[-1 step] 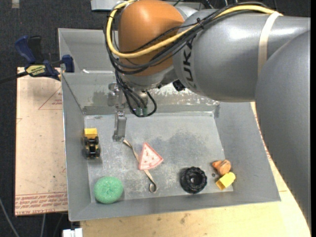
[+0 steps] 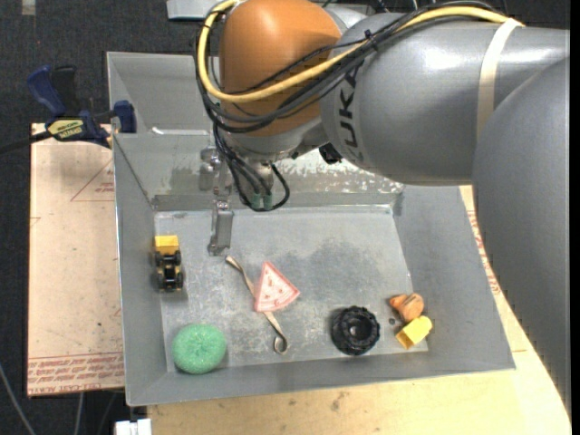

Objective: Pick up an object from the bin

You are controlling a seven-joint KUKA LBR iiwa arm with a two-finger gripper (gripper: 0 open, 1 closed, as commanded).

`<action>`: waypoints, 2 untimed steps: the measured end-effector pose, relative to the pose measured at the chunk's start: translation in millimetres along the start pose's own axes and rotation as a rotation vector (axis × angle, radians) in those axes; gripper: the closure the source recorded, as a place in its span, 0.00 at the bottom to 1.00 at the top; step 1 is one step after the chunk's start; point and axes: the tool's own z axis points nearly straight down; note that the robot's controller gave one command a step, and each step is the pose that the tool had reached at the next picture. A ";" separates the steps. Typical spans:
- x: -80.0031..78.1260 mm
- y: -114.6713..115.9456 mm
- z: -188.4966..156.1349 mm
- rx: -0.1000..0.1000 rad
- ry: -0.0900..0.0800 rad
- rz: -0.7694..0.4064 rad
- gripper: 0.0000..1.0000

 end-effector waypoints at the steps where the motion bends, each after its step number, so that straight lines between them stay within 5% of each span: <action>1: -1.8 9.3 55.7 -0.001 -0.007 -0.299 0.00; 2: -16.3 30.9 84.0 -0.001 0.000 -0.399 0.00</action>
Offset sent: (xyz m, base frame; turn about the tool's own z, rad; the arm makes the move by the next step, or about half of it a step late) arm 0.0182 0.0331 -0.0828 -0.3958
